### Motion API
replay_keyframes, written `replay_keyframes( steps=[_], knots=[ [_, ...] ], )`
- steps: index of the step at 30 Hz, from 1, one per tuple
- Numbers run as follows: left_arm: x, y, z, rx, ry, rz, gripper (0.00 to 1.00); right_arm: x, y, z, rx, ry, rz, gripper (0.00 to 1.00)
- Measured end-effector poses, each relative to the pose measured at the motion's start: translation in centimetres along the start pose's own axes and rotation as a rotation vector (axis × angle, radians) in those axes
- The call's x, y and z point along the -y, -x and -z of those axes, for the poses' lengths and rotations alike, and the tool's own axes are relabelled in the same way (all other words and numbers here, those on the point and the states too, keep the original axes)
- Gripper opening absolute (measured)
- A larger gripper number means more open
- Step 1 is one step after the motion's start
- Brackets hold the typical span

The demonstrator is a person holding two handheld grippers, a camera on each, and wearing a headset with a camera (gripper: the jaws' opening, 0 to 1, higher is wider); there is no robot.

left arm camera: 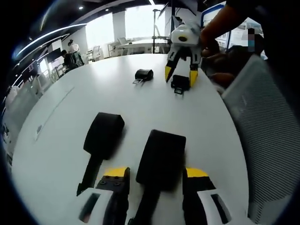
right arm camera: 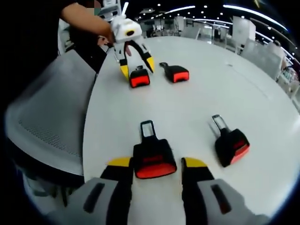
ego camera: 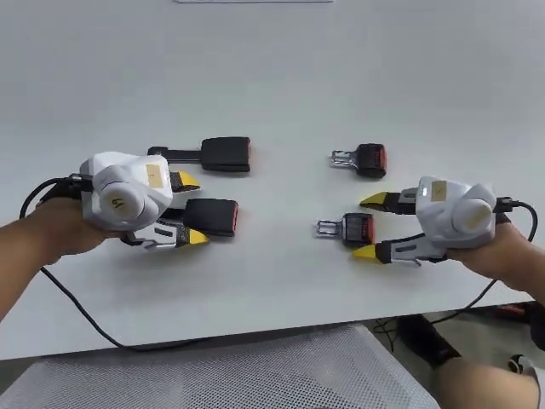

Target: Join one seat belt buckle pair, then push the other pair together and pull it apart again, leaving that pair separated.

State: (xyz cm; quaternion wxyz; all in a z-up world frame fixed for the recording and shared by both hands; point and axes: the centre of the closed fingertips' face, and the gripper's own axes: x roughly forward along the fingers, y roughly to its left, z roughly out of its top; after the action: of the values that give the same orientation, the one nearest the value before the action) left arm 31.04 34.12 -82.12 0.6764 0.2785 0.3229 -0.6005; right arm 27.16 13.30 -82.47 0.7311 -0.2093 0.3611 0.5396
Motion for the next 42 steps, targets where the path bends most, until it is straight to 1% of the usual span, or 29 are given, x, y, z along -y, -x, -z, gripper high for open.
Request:
replay_keyframes(
  steps=[1, 2, 3, 4, 6, 8, 9, 10, 12, 16, 24, 35, 42],
  knots=[
    [0.3, -0.2, 0.4, -0.027, -0.025, 0.015, 0.43, -0.2, 0.0, -0.1, 0.008, 0.008, -0.007, 0.39],
    [0.2, 0.0, 0.6, -0.039, -0.027, 0.007, 0.42, -0.2, 0.1, -0.1, 0.011, 0.014, -0.007, 0.38],
    [0.0, -0.2, 0.0, -0.008, -0.019, 0.005, 0.42, -0.2, 0.1, -0.2, 0.018, 0.012, -0.013, 0.37],
    [-0.1, -0.2, -0.1, -0.004, -0.009, 0.008, 0.41, -0.3, 0.1, -0.2, 0.027, 0.027, -0.019, 0.37],
    [-0.2, -0.1, 0.0, -0.003, -0.014, 0.006, 0.4, -0.2, 0.2, -0.2, 0.036, 0.019, -0.026, 0.37],
    [0.0, -0.1, 0.0, 0.002, -0.02, 0.019, 0.38, -0.2, 0.2, -0.2, 0.032, 0.032, -0.033, 0.36],
    [0.2, -0.1, 0.0, 0.001, -0.042, 0.03, 0.37, -0.2, 0.3, -0.3, 0.027, 0.036, -0.036, 0.36],
    [0.2, -0.1, 0.0, -0.006, -0.037, 0.031, 0.37, -0.3, 0.3, -0.3, 0.023, 0.039, -0.038, 0.36],
    [0.2, -0.2, 0.0, -0.018, -0.053, 0.033, 0.37, -0.3, 0.4, -0.3, 0.024, 0.041, -0.038, 0.35],
    [0.3, -0.1, -0.1, -0.026, -0.068, 0.034, 0.36, -0.2, 0.4, -0.3, 0.031, 0.031, -0.035, 0.35],
    [0.3, -0.2, 0.0, -0.036, -0.066, 0.035, 0.36, -0.2, 0.5, -0.3, 0.047, 0.016, -0.029, 0.35],
    [0.3, -0.2, 0.0, -0.039, -0.06, 0.035, 0.36, 0.0, -0.8, -1.8, 0.057, 0.021, -0.03, 0.35],
    [0.3, -0.1, 0.0, -0.044, -0.056, 0.036, 0.36, -0.2, -2.2, -3.4, 0.077, 0.038, -0.048, 0.35]
  ],
)
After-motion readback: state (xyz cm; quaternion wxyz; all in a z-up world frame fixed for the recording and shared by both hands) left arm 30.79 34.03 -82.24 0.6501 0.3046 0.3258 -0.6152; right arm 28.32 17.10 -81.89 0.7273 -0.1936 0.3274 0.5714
